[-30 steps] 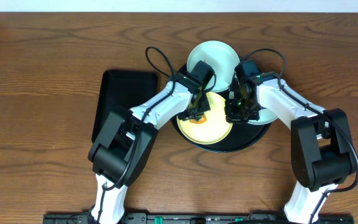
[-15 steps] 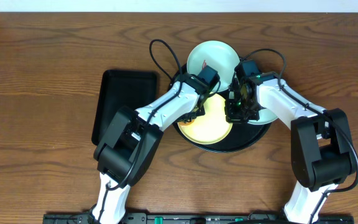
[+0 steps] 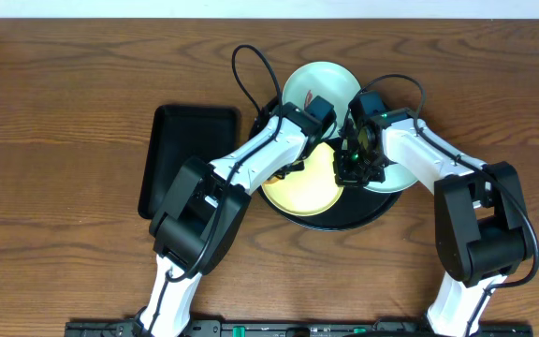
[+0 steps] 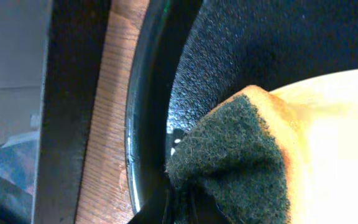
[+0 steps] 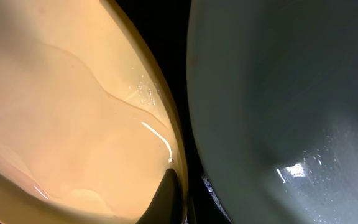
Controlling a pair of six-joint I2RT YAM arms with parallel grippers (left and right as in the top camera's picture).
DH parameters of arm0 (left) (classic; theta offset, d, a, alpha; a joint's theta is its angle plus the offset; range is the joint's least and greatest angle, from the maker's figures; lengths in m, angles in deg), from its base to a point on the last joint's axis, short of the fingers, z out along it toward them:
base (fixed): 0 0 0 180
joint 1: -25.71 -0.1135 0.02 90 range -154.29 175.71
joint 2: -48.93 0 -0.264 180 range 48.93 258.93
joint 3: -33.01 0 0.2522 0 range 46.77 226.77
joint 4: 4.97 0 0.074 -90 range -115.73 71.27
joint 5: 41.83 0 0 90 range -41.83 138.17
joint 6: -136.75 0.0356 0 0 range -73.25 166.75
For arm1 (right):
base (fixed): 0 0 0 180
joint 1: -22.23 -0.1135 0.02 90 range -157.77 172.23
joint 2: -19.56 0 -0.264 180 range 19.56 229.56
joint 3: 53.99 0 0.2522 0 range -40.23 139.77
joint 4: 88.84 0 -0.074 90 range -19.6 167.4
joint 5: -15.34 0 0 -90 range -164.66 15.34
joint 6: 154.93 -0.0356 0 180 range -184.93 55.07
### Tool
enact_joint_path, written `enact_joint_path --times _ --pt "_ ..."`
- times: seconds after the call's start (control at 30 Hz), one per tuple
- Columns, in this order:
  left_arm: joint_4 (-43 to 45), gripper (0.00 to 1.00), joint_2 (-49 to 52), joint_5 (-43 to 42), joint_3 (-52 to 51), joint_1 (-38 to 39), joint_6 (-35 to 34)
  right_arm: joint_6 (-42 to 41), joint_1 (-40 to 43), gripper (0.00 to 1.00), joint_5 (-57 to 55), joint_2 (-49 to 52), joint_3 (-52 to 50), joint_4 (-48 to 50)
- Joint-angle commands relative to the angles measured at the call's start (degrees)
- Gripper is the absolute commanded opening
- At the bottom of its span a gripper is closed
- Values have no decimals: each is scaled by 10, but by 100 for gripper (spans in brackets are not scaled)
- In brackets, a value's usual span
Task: Clean dirty plates on tray and stack at the side
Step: 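Scrub the yellow plate with the sponge held in left gripper, then return the sponge to the black rectangular tray with left gripper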
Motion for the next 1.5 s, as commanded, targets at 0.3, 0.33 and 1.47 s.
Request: enact_joint_path --times 0.3,0.33,1.47 --pt "-46 7 -85 69 6 -52 3 -2 0 1 -81 20 -10 -21" --pt "-55 7 -95 58 6 -59 3 -2 0 1 -81 20 -10 -21" --pt "4 26 -153 -88 -150 -256 126 40 0 1 -70 20 -10 23"
